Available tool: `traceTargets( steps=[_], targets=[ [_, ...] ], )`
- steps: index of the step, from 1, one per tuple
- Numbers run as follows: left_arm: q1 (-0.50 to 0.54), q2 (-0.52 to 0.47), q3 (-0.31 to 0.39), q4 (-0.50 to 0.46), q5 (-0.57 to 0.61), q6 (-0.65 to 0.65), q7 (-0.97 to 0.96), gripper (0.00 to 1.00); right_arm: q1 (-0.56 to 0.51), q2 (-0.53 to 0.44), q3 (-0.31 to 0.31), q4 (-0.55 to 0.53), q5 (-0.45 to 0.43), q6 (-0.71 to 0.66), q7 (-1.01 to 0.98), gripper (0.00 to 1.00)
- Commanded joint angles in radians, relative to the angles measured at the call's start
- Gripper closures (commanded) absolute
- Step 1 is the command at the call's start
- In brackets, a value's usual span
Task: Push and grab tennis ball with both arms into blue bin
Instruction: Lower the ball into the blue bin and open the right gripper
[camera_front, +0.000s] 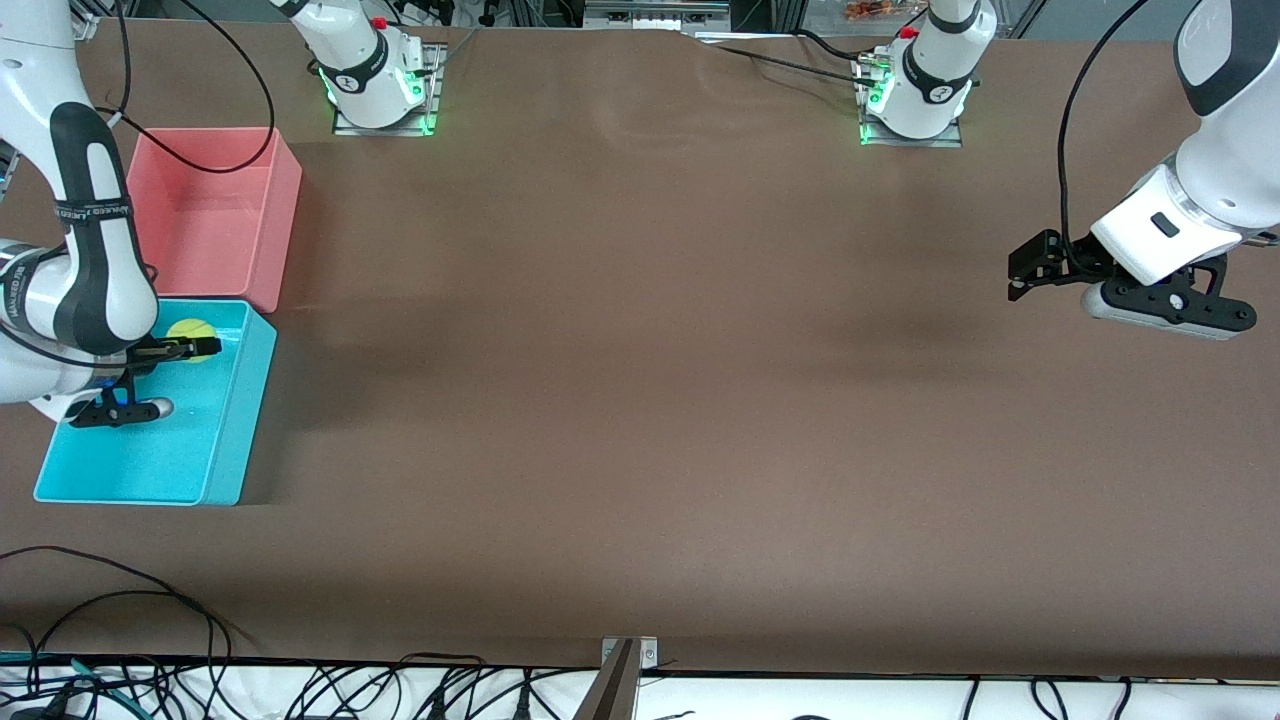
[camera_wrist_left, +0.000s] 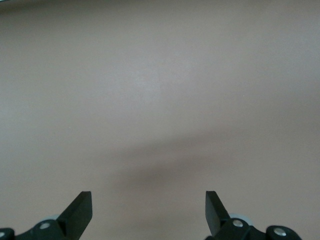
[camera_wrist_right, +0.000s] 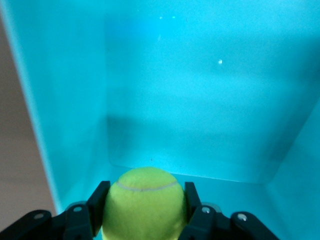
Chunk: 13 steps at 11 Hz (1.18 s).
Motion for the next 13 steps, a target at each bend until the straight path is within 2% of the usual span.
traceTargets(
  steps=[1, 2, 3, 4, 8, 10, 13],
  targets=[
    [0.004, -0.009, -0.002, 0.012, 0.013, -0.024, 0.007, 0.0, -0.041, -0.05, 0.008, -0.133, 0.02, 0.084, -0.051, 0.82],
    [0.003, -0.009, -0.005, 0.012, 0.013, -0.027, 0.0, 0.0, -0.041, -0.048, 0.01, -0.131, 0.02, 0.085, -0.051, 0.54],
    [0.004, -0.009, -0.005, 0.012, 0.013, -0.028, 0.005, 0.0, -0.04, -0.05, 0.013, -0.124, 0.021, 0.085, -0.05, 0.21],
    [0.006, -0.009, -0.004, 0.012, 0.013, -0.03, 0.005, 0.0, -0.04, -0.053, 0.014, -0.12, 0.035, 0.081, -0.05, 0.06],
    [0.01, -0.009, -0.003, 0.012, 0.013, -0.033, 0.003, 0.0, -0.04, -0.062, 0.014, -0.11, 0.041, 0.069, -0.045, 0.0],
    [0.009, -0.008, -0.003, 0.012, 0.013, -0.033, 0.002, 0.0, -0.032, -0.099, 0.019, -0.091, 0.041, 0.057, -0.03, 0.0],
    [0.017, -0.009, 0.004, 0.012, 0.013, -0.038, 0.007, 0.0, 0.003, -0.13, 0.021, -0.006, 0.041, -0.01, 0.028, 0.0]
  ],
)
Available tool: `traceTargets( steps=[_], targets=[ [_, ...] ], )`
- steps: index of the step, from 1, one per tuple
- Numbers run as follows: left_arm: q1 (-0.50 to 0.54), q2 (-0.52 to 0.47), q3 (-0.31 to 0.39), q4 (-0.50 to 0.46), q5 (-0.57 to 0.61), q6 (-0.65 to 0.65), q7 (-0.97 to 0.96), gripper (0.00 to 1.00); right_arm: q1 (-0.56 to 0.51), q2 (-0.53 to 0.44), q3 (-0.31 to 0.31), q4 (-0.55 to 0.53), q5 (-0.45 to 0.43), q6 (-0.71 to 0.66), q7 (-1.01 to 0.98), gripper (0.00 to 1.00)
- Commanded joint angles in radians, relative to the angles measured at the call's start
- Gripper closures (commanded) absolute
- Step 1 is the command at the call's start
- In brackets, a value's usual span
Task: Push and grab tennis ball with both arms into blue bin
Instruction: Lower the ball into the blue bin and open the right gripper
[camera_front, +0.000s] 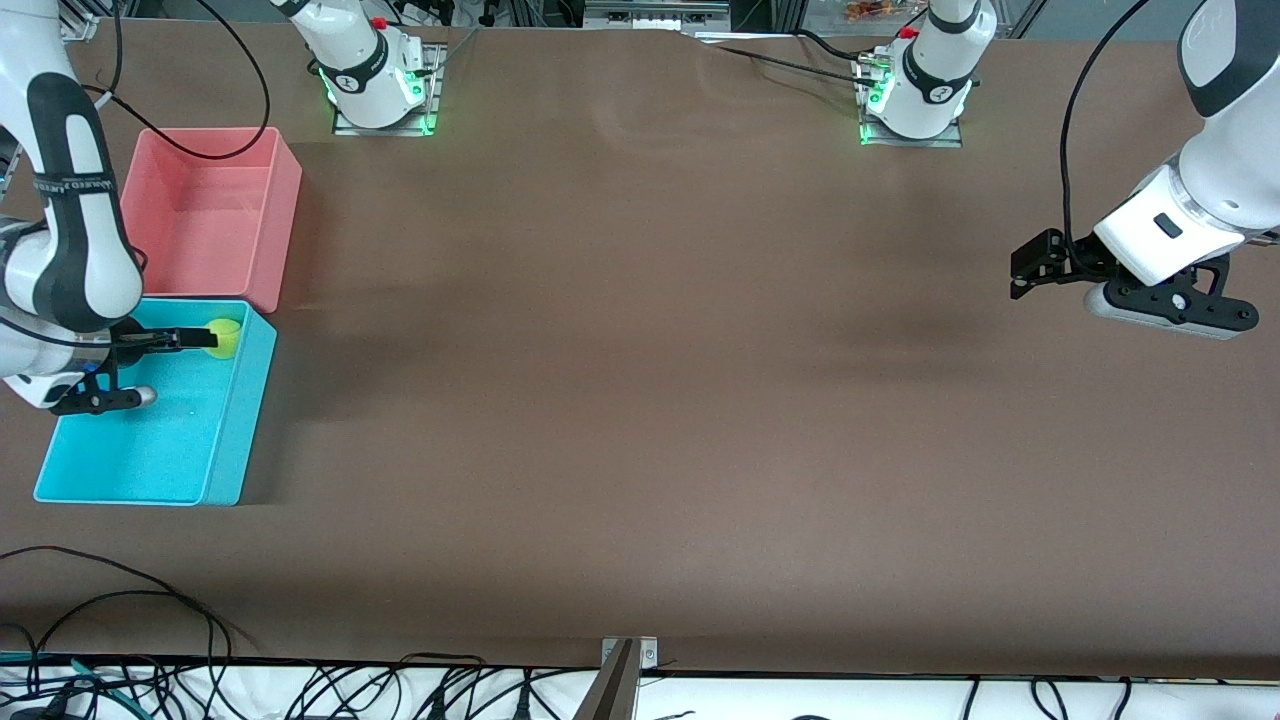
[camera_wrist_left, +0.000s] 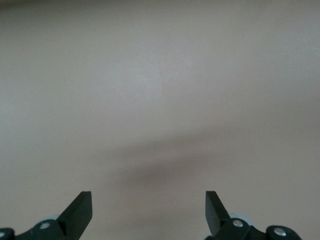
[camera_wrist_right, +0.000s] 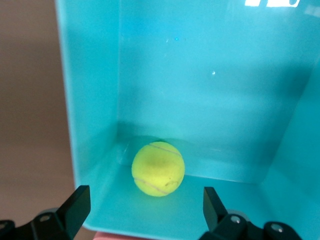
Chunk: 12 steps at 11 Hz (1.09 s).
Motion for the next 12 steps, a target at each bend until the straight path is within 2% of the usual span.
traceTargets(
  steps=[1, 3, 6, 8, 9, 12],
  targets=[
    [0.012, -0.009, 0.004, 0.013, 0.011, -0.028, 0.004, 0.0, 0.042, -0.045, 0.005, 0.085, 0.012, -0.095, 0.085, 0.0],
    [0.009, -0.008, -0.005, 0.012, 0.012, -0.03, -0.007, 0.0, 0.077, -0.058, 0.005, 0.154, 0.014, -0.141, 0.141, 0.0],
    [0.009, -0.009, -0.005, 0.012, 0.012, -0.03, -0.006, 0.0, 0.143, -0.087, 0.005, 0.192, 0.012, -0.141, 0.223, 0.0],
    [0.009, -0.009, -0.005, 0.012, 0.012, -0.031, -0.006, 0.0, 0.176, -0.142, 0.008, 0.211, -0.012, -0.138, 0.259, 0.0],
    [0.009, -0.009, -0.005, 0.01, 0.012, -0.033, -0.004, 0.0, 0.187, -0.169, 0.008, 0.258, -0.009, -0.155, 0.257, 0.0],
    [0.009, -0.008, -0.005, 0.01, 0.012, -0.037, -0.006, 0.0, 0.187, -0.251, -0.002, 0.283, -0.002, -0.307, 0.248, 0.0]
  ],
)
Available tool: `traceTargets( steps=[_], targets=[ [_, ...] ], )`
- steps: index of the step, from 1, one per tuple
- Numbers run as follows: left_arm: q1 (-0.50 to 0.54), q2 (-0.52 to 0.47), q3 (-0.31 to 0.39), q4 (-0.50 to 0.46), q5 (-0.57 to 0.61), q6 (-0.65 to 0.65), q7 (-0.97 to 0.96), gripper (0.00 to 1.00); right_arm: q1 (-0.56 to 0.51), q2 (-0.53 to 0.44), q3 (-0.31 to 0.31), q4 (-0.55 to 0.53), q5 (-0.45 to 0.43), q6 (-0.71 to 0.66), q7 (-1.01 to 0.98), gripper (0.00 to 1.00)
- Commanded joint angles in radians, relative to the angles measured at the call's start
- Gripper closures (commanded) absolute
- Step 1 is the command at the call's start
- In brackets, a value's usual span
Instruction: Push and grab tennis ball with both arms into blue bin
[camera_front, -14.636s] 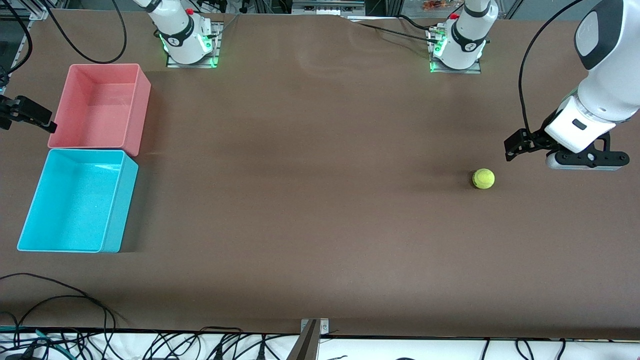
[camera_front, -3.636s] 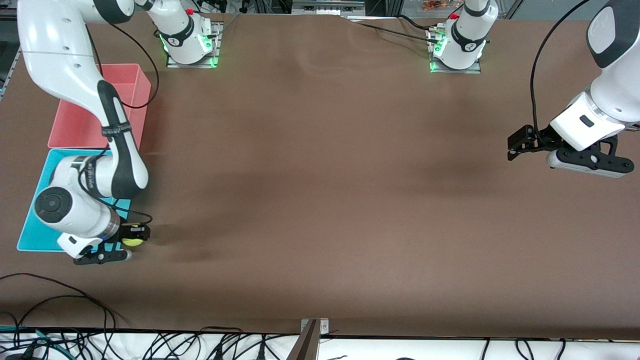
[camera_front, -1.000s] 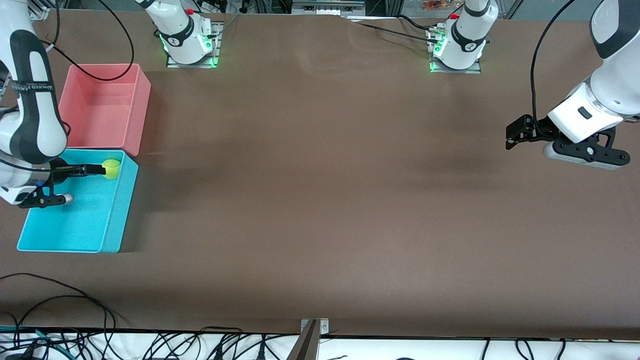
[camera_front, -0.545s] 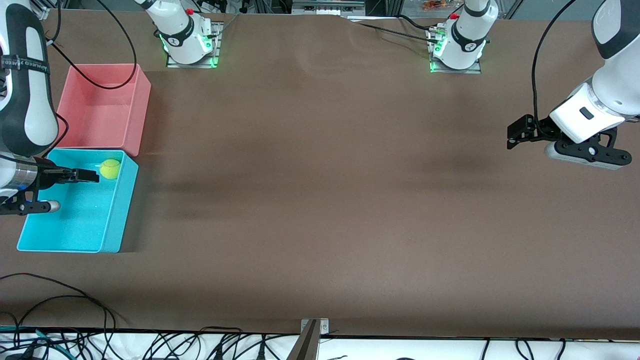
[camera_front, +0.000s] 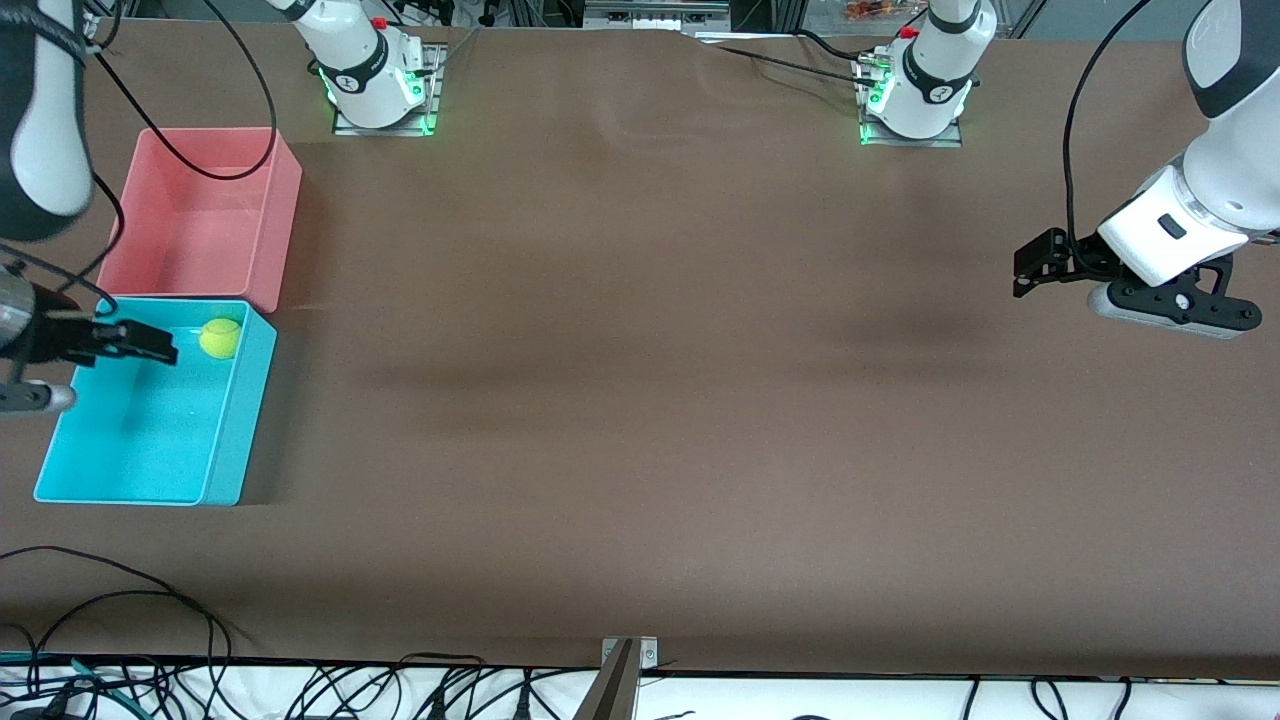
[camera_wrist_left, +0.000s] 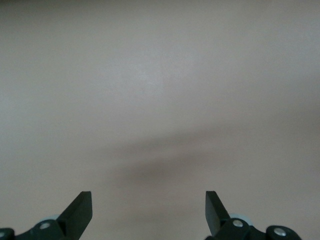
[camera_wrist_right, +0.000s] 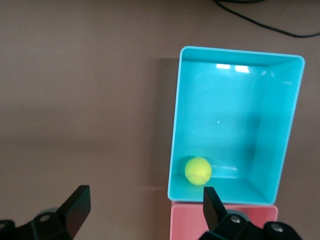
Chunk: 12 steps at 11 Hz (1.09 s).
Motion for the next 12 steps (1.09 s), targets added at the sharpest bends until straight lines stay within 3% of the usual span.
traceTargets(
  steps=[1, 4, 8, 12],
  targets=[
    [0.002, -0.008, -0.004, 0.01, 0.012, -0.024, -0.005, 0.0, 0.002, -0.077, -0.011, 0.006, 0.004, -0.124, 0.004, 0.0],
    [0.002, -0.008, -0.004, 0.01, 0.012, -0.024, -0.005, 0.0, 0.002, -0.128, 0.004, 0.003, 0.027, -0.202, 0.001, 0.0],
    [0.002, -0.008, -0.004, 0.01, 0.012, -0.024, -0.005, 0.0, 0.005, -0.377, -0.008, -0.297, 0.001, -0.047, 0.035, 0.0],
    [0.002, -0.006, -0.004, 0.01, 0.012, -0.024, -0.007, 0.0, 0.067, -0.367, -0.027, -0.284, -0.005, -0.044, 0.121, 0.0]
  ],
)
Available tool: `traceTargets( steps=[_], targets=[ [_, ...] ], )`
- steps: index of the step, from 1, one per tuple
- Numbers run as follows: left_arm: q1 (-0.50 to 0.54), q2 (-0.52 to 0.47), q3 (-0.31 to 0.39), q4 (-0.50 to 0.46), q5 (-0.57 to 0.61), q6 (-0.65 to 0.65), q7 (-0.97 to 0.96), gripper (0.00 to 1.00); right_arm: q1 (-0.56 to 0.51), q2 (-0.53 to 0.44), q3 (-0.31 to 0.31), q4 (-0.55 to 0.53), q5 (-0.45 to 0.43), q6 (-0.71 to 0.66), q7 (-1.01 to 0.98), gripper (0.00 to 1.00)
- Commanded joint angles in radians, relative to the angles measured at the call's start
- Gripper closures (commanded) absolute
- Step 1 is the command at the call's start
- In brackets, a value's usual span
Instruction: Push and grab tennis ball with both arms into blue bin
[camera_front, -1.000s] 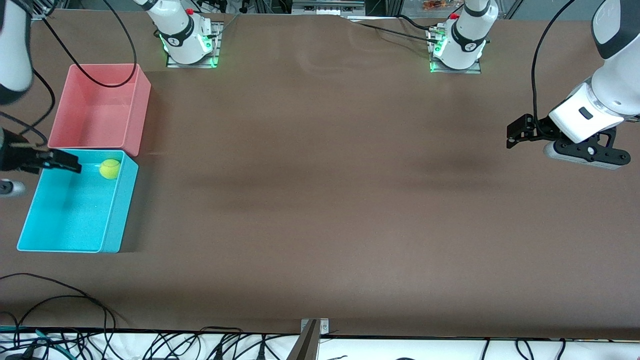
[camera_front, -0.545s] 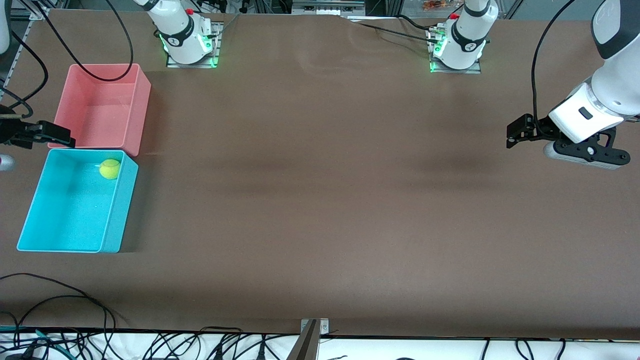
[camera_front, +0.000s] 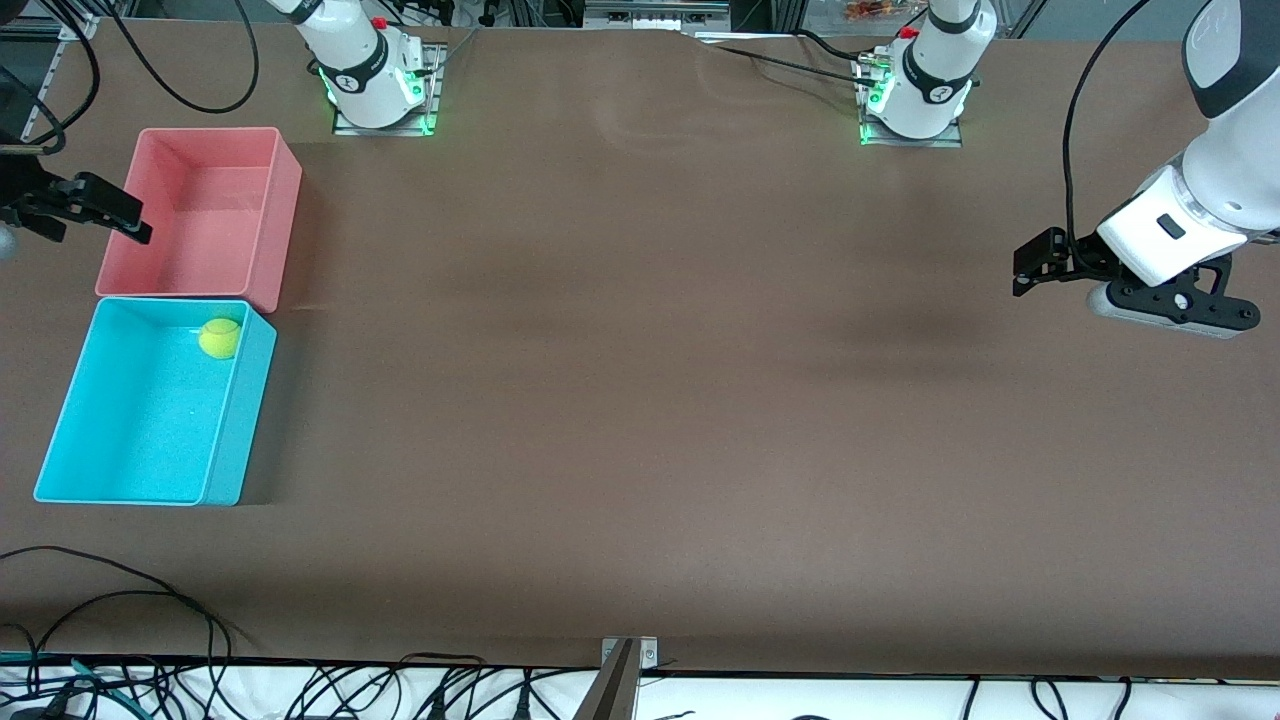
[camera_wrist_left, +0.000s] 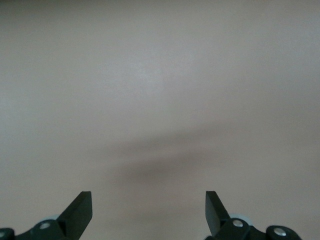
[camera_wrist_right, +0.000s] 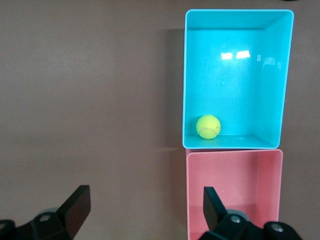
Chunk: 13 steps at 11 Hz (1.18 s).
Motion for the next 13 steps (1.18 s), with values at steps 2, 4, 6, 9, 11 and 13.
traceTargets(
  steps=[2, 4, 6, 9, 11, 13],
  targets=[
    [0.002, -0.006, -0.003, 0.01, 0.012, -0.019, -0.005, 0.0, 0.034, -0.001, -0.016, -0.004, -0.013, 0.006, 0.027, 0.0],
    [0.002, -0.006, -0.002, 0.01, 0.012, -0.019, -0.007, 0.0, 0.032, 0.031, -0.013, 0.045, -0.008, -0.016, 0.027, 0.0],
    [0.0, -0.004, -0.002, 0.01, 0.012, -0.019, -0.007, 0.0, 0.034, 0.048, -0.013, 0.056, -0.004, -0.016, 0.035, 0.0],
    [0.0, -0.004, -0.003, 0.01, 0.012, -0.019, -0.005, 0.0, 0.03, 0.048, -0.016, 0.056, 0.001, -0.016, 0.032, 0.0],
    [0.002, -0.004, -0.003, 0.01, 0.012, -0.019, -0.005, 0.0, 0.03, 0.048, -0.016, 0.057, 0.001, -0.017, 0.035, 0.0],
    [0.0, -0.004, -0.003, 0.01, 0.012, -0.019, -0.008, 0.0, 0.029, 0.048, -0.016, 0.057, 0.001, -0.019, 0.033, 0.0]
  ],
)
